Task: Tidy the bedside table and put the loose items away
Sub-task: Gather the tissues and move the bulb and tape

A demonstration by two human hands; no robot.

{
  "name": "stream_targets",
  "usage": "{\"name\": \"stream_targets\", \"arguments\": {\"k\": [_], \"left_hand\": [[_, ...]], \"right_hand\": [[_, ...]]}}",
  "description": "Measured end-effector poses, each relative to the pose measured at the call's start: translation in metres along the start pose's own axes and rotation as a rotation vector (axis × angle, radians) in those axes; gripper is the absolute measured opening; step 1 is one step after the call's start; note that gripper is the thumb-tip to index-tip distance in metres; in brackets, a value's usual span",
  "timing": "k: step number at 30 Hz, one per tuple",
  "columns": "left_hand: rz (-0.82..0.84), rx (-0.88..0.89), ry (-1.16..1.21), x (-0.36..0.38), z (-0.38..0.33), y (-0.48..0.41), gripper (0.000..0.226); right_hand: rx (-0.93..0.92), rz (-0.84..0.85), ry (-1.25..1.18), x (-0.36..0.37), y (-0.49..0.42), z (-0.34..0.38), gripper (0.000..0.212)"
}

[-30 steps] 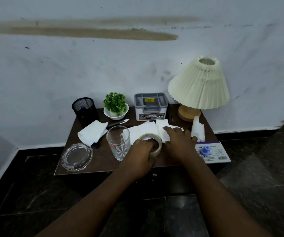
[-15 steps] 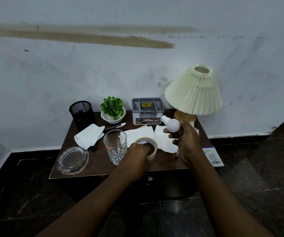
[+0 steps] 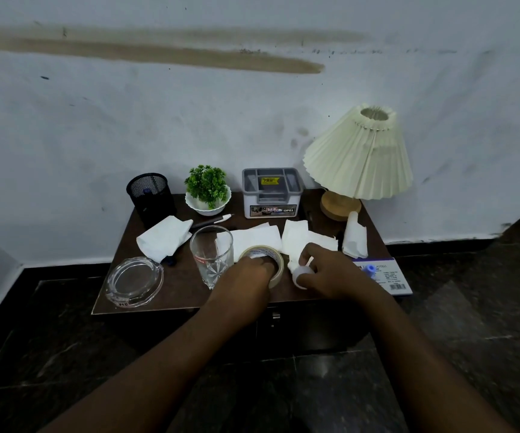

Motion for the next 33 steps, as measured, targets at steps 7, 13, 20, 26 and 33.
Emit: {"name": "stream_targets", "arguments": {"k": [7,13,20,26,33], "left_hand": [[0.058,-0.011,-0.066,0.001,-0.001,0.006,0.024],[0.068,-0.001,0.001,-0.001,0.002,0.005,0.032],[0.065,0.116,0.083,0.009,-0.005,0.002,0.054],[0.07,0.208,-0.036,0.015,-0.017,-0.002,0.068],[0.071,0.171,-0.011,0.014,-0.012,-0.004,0.062]], "right_hand": [[-0.048,0.041,0.029,0.004,0.001,0.009,0.034],[-0.053,-0.496,-0.064,-0.03,0.009,0.003,0.016],[0.113,-0.62,0.509,-0.037,0.012,-0.012,0.014],[0.122,-0.355,0.606,0.003,0.003,0.003,0.015],[0.226,-0.427,0.52,0.011,0.007,0.001,0.005]]}}
Point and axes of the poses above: each hand's wrist, its own y-axis away from the middle knuckle, its own x-axis out of the palm, z = x × y, the point moved 1 cm from there along -y, towards the middle knuckle
